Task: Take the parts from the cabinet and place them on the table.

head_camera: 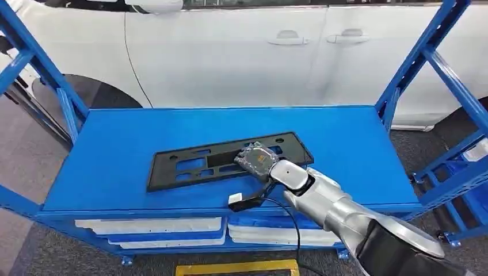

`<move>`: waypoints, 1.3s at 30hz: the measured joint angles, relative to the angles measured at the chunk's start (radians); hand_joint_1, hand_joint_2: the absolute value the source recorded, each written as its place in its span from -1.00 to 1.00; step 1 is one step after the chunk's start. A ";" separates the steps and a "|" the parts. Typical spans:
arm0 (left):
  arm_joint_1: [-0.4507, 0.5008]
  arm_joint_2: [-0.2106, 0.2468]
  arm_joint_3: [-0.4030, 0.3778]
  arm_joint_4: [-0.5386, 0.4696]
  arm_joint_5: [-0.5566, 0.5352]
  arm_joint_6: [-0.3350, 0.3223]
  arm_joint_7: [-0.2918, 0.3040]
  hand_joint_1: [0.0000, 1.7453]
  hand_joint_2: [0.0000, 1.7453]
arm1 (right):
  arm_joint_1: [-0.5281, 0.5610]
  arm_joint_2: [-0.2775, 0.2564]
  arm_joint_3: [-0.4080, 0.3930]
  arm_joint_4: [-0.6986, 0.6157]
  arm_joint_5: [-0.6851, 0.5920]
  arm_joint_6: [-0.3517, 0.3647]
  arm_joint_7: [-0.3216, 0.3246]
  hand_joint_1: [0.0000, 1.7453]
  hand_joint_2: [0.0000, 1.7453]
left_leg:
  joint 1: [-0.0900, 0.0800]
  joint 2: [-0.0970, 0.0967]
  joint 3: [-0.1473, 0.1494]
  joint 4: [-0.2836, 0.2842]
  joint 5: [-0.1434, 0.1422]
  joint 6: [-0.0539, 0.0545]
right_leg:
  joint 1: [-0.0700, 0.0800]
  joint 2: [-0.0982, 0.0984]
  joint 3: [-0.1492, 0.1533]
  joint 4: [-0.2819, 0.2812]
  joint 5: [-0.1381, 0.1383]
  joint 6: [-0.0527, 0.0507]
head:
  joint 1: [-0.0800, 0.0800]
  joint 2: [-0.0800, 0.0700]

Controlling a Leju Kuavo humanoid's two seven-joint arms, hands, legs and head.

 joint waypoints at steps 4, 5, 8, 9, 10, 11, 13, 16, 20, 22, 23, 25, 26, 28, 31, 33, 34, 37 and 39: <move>-0.003 0.002 0.000 0.000 0.001 -0.016 -0.050 -1.00 -1.00 | -0.004 0.000 -0.007 0.006 -0.004 0.002 0.001 1.00 1.00 | 0.004 0.000 0.007 -0.012 0.012 0.027 | -0.009 0.015 -0.026 0.058 -0.048 0.017 | 0.000 0.000; -0.007 0.002 0.000 0.000 0.003 -0.025 -0.069 -1.00 1.00 | -0.004 0.000 -0.008 0.008 -0.006 0.002 0.000 1.00 1.00 | 0.004 0.000 0.006 -0.012 0.012 0.029 | -0.012 0.024 -0.061 0.138 -0.089 0.020 | 0.000 0.000; -0.005 0.004 0.000 0.000 0.010 -0.039 -0.107 -1.00 1.00 | -0.002 0.000 -0.013 0.021 -0.009 -0.010 -0.008 1.00 1.00 | 0.002 0.000 0.005 -0.011 0.012 0.030 | -0.018 0.030 -0.149 0.321 -0.140 0.024 | 0.000 0.000; -0.006 0.004 0.000 0.000 0.011 -0.040 -0.110 -1.00 1.00 | -0.003 0.000 -0.015 0.023 -0.012 -0.012 -0.013 1.00 1.00 | 0.002 0.000 0.006 -0.011 0.011 0.029 | -0.019 0.030 -0.141 0.298 -0.112 0.024 | 0.000 0.000; -0.006 0.004 0.000 0.000 0.011 -0.040 -0.111 -1.00 1.00 | -0.003 0.000 -0.019 0.023 -0.016 -0.016 -0.016 1.00 1.00 | 0.002 -0.002 0.008 -0.011 0.010 0.028 | -0.020 0.029 -0.112 0.233 -0.067 0.021 | 0.000 0.000; -0.006 0.003 0.000 0.000 0.011 -0.040 -0.111 -1.00 1.00 | -0.005 0.000 -0.025 0.023 -0.020 -0.019 -0.021 1.00 1.00 | 0.002 -0.002 0.010 -0.010 0.010 0.027 | -0.020 0.027 -0.069 0.139 -0.017 0.016 | 0.000 0.000; -0.006 0.003 0.000 0.000 0.011 -0.040 -0.111 -1.00 1.00 | -0.007 0.001 -0.036 0.023 -0.037 -0.034 -0.037 1.00 1.00 | -0.004 -0.002 0.007 -0.009 0.008 0.021 | -0.010 -0.008 -0.012 0.021 0.012 0.005 | 0.000 0.000; -0.005 0.004 0.000 0.000 0.011 -0.056 -0.130 -1.00 1.00 | -0.004 0.000 -0.071 0.017 -0.112 -0.049 -0.104 1.00 1.00 | -0.002 -0.001 -0.006 -0.010 0.014 0.003 | -0.002 -0.002 -0.022 0.005 0.006 0.001 | 0.000 0.000; -0.008 0.006 0.000 0.000 0.013 -0.083 -0.144 -1.00 1.00 | 0.021 -0.038 -0.188 -0.061 -0.360 -0.034 -0.303 1.00 1.00 | -0.002 0.011 -0.054 0.098 -0.061 -0.017 | -0.009 -0.011 -0.014 -0.013 0.016 -0.020 | 0.000 0.000; -0.008 0.007 0.000 0.000 0.012 -0.106 -0.144 -1.00 1.00 | 0.073 -0.104 -0.279 -0.201 -0.607 0.059 -0.457 1.00 1.00 | -0.001 0.015 -0.134 0.261 -0.129 -0.023 | -0.002 -0.019 -0.011 -0.013 0.013 -0.024 | 0.000 0.000; -0.008 0.007 -0.001 0.000 0.011 -0.112 -0.144 -1.00 1.00 | 0.112 -0.139 -0.322 -0.279 -0.699 0.100 -0.504 1.00 1.00 | 0.000 0.015 -0.154 0.298 -0.133 -0.024 | 0.000 -0.025 -0.009 -0.012 0.010 -0.025 | 0.000 0.000; -0.007 0.010 -0.001 0.000 0.011 -0.129 -0.137 -1.00 1.00 | 0.163 -0.195 -0.407 -0.433 -0.880 0.225 -0.563 1.00 1.00 | 0.001 0.018 -0.126 0.234 -0.079 -0.025 | 0.000 -0.025 -0.004 -0.010 0.004 -0.021 | 0.000 0.000; -0.007 0.012 -0.001 0.000 0.011 -0.133 -0.132 -1.00 1.00 | 0.185 -0.211 -0.433 -0.490 -0.955 0.281 -0.573 1.00 1.00 | 0.002 0.017 -0.089 0.156 -0.035 -0.024 | -0.001 -0.022 -0.002 -0.007 0.000 -0.017 | 0.000 0.000; -0.005 0.013 -0.001 0.000 0.010 -0.136 -0.123 -1.00 1.00 | 0.243 -0.258 -0.497 -0.656 -1.126 0.411 -0.588 1.00 1.00 | 0.006 -0.011 -0.025 0.023 0.000 -0.018 | 0.000 -0.019 -0.004 0.005 -0.011 -0.006 | 0.000 0.000; 0.010 0.015 -0.001 0.000 0.010 -0.130 -0.117 -1.00 1.00 | 0.308 -0.276 -0.579 -0.868 -1.323 0.570 -0.588 1.00 1.00 | -0.005 0.002 -0.026 0.017 0.004 0.008 | -0.001 -0.006 -0.010 0.008 -0.012 0.004 | 0.000 0.000; 0.011 0.015 -0.001 0.000 0.011 -0.126 -0.117 -1.00 1.00 | 0.352 -0.271 -0.622 -0.981 -1.382 0.620 -0.583 1.00 1.00 | 0.001 0.009 -0.018 0.005 0.009 0.025 | -0.005 0.000 -0.013 0.011 -0.022 0.016 | 0.000 0.000; 0.010 0.015 -0.001 0.000 0.011 -0.126 -0.117 -1.00 1.00 | 0.370 -0.261 -0.638 -1.026 -1.399 0.643 -0.580 1.00 1.00 | 0.001 0.011 -0.015 0.000 0.008 0.026 | -0.009 0.014 -0.021 0.037 -0.040 0.019 | 0.000 0.000; 0.006 0.015 -0.001 0.000 0.012 -0.125 -0.121 -1.00 1.00 | 0.425 -0.232 -0.651 -1.109 -1.401 0.677 -0.578 1.00 1.00 | -0.001 0.019 -0.014 0.001 0.005 0.036 | -0.014 0.033 -0.136 0.261 -0.136 0.025 | 0.000 0.000; 0.006 0.015 -0.001 0.000 0.011 -0.125 -0.123 -1.00 1.00 | 0.464 -0.217 -0.645 -1.140 -1.389 0.691 -0.574 1.00 1.00 | -0.002 0.023 -0.013 0.001 0.004 0.036 | -0.018 0.033 -0.175 0.319 -0.132 0.028 | 0.000 0.000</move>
